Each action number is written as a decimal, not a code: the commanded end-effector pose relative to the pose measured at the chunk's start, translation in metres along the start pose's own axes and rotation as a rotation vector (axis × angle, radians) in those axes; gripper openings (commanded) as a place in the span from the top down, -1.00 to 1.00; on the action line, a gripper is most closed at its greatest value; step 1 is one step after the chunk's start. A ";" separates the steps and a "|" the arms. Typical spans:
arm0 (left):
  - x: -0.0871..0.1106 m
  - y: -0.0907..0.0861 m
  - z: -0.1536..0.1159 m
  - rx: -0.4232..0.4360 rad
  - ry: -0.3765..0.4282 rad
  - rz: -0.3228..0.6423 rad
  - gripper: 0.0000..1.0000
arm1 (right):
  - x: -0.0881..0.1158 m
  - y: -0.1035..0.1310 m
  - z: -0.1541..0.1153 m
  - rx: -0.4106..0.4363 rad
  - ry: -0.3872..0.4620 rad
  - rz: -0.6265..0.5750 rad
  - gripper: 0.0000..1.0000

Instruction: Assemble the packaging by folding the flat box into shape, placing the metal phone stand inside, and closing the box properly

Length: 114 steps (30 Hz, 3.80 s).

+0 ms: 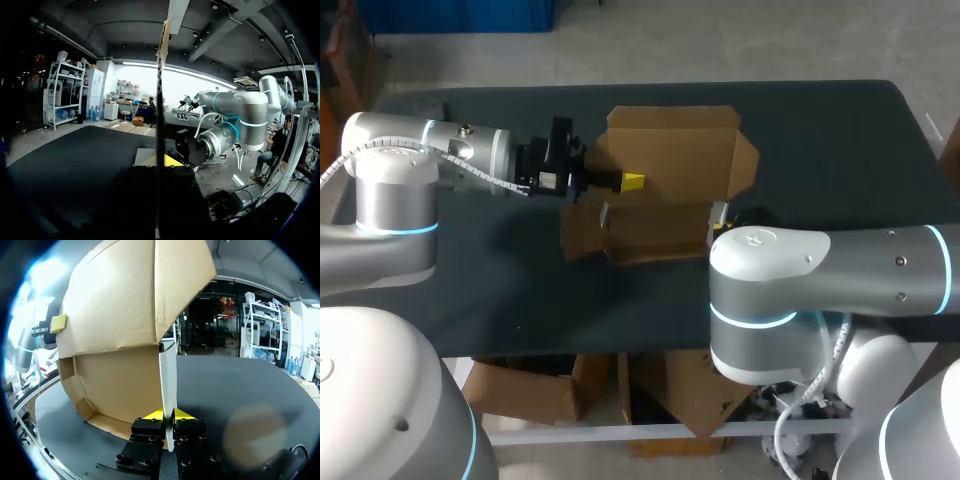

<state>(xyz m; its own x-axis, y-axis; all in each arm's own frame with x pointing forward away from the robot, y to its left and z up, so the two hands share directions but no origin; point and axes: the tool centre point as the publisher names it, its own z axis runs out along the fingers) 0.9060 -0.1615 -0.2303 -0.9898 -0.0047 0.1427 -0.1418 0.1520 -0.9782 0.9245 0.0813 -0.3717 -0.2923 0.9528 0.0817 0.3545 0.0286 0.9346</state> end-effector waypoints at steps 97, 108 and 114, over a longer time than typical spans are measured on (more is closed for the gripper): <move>0.037 -0.008 -0.072 -0.363 -0.111 0.219 -1.00 | -0.046 0.018 -0.030 0.659 0.432 0.090 1.00; 0.035 -0.004 -0.075 -0.397 -0.126 0.202 -1.00 | -0.044 0.019 -0.028 0.759 0.443 0.091 1.00; 0.035 -0.003 -0.079 -0.403 -0.149 0.205 -1.00 | -0.046 0.019 -0.029 0.812 0.442 0.099 1.00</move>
<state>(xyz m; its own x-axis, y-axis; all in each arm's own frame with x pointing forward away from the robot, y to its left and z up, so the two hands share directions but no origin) 0.8772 -0.0855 -0.2121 -0.9932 -0.0660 -0.0961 0.0461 0.5346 -0.8438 0.9176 0.0306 -0.3516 -0.4817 0.7660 0.4258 0.7886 0.1670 0.5918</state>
